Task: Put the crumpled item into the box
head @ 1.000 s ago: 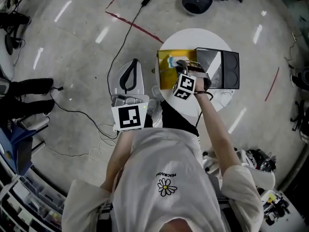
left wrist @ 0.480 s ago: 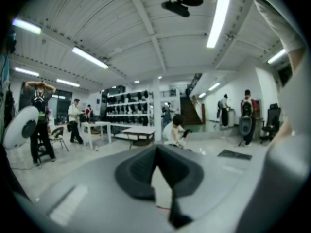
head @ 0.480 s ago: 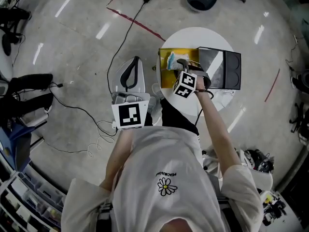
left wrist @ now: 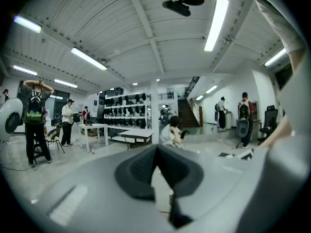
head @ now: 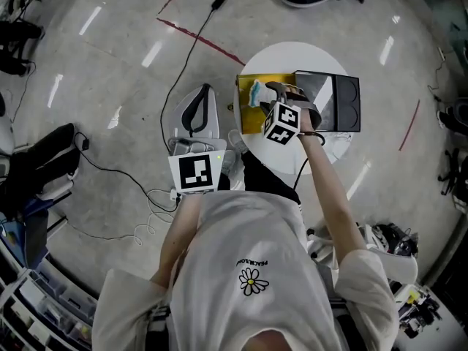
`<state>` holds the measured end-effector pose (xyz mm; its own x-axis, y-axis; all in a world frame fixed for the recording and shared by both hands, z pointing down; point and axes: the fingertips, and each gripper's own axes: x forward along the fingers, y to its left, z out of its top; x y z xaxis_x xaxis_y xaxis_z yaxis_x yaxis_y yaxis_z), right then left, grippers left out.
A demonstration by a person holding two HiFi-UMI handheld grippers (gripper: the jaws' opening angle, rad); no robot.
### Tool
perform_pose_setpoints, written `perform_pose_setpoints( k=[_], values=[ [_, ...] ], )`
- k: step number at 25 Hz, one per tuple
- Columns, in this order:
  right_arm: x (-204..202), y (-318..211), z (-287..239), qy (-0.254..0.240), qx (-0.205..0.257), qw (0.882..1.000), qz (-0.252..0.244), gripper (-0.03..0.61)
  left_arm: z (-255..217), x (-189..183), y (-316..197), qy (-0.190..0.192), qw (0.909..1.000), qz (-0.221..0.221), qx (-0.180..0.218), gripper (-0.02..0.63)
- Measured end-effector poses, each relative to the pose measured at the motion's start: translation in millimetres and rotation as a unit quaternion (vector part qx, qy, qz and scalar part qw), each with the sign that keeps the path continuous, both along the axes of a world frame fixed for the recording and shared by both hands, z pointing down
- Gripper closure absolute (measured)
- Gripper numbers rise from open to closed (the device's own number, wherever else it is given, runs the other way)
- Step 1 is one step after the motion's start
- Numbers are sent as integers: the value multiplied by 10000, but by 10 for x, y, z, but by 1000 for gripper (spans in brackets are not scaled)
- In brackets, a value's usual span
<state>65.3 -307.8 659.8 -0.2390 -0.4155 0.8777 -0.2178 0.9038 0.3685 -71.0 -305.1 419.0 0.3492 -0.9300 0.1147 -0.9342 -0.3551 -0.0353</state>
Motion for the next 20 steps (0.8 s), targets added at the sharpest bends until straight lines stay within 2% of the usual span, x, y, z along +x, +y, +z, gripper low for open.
perform_pose_setpoints(
  k=[5,7,10,13,16,20],
  values=[
    [-47,-344,-744,-779,749,9927,538,350,-130,57,-47,49,9997,147,196,617],
    [-41,-440,-1104,-1196,1105,9834,801,404,-182,101,-70,32,9993,246,278,617],
    [-8,-466,-1658,-1853,1656,9609,1219,463,-294,159,-71,45,9983,389,425,617],
    [80,-414,-2173,-2685,2090,9252,1681,520,-456,232,-93,168,9966,490,643,617],
    [214,-273,-2588,-3667,2278,8761,2148,577,-574,315,-98,162,9946,622,809,617],
    [387,24,-2908,-4446,2486,8193,2633,578,-689,359,-47,149,9924,772,942,617]
  ],
)
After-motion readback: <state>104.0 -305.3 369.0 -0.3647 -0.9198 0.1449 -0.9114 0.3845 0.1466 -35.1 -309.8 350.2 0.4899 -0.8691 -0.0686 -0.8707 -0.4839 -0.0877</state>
